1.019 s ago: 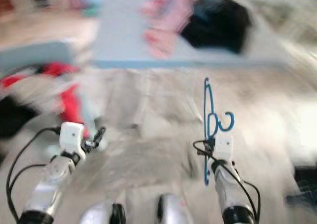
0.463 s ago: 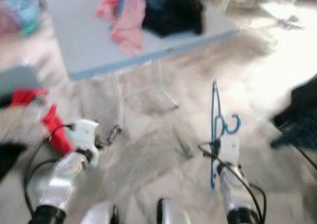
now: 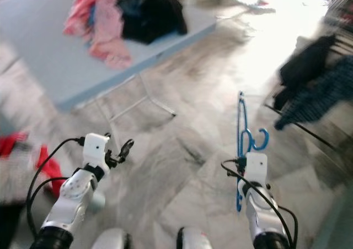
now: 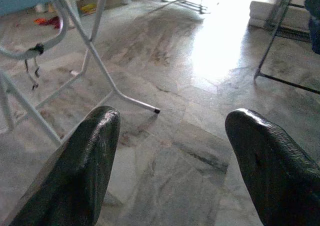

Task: Hang hanger

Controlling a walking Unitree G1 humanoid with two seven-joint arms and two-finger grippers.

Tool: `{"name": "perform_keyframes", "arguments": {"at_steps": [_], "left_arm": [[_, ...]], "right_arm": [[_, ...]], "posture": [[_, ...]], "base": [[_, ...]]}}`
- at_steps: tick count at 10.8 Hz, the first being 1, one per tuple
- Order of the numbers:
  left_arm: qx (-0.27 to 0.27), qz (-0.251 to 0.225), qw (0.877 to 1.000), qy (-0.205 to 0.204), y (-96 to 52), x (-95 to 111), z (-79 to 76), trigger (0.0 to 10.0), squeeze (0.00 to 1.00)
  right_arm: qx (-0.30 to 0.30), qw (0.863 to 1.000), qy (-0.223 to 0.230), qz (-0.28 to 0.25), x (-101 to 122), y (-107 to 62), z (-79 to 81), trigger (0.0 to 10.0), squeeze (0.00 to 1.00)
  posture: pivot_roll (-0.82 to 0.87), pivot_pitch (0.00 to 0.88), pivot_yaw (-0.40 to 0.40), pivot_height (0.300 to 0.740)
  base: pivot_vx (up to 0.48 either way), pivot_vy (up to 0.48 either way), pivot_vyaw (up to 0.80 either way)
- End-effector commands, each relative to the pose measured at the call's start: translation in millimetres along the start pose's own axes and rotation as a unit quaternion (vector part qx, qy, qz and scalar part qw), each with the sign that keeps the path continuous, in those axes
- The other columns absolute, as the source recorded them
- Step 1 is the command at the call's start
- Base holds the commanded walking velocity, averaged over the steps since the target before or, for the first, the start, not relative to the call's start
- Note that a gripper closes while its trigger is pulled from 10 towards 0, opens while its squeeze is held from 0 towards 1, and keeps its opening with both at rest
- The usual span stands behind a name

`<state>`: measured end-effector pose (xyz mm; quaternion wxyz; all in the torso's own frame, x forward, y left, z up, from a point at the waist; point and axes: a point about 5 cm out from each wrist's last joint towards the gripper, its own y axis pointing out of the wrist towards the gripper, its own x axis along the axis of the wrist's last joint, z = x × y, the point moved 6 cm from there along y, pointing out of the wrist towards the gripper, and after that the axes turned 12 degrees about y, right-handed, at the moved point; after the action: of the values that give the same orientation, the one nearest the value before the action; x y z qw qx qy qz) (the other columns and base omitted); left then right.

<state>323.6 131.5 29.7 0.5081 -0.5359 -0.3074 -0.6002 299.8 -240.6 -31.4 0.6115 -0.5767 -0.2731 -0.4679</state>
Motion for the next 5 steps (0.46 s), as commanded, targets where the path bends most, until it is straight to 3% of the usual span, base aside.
{"name": "perform_keyframes", "arguments": {"at_steps": [1,2,3,5], "left_arm": [[0.0,0.014,1.0,0.005,-4.0,-9.0,1.9,10.0,0.0],[0.003,0.017,1.0,0.005,-3.8,-11.3,-0.2,10.0,0.0],[0.009,0.012,1.0,0.006,-3.6,-10.2,-0.6,10.0,0.0],[-0.01,0.014,1.0,0.016,-4.8,-13.3,-8.0,10.0,0.0]], "right_arm": [[0.005,1.0,-0.002,-0.002,1.0,0.0,3.4,10.0,0.0],[0.005,1.0,-0.001,-0.003,2.1,0.5,4.3,10.0,0.0],[0.0,1.0,0.008,-0.007,2.9,0.7,3.5,10.0,0.0],[-0.039,0.999,0.003,-0.004,2.0,1.6,-6.8,10.0,0.0]], "posture": [[-0.05,0.126,-0.049,0.74],[-0.05,0.127,-0.049,0.74],[-0.05,0.127,-0.049,0.74],[-0.04,0.133,-0.05,0.74]], "base": [[0.439,0.0,-0.8],[0.446,0.0,-0.8],[0.0,0.0,-0.8],[0.0,0.0,0.0]]}}
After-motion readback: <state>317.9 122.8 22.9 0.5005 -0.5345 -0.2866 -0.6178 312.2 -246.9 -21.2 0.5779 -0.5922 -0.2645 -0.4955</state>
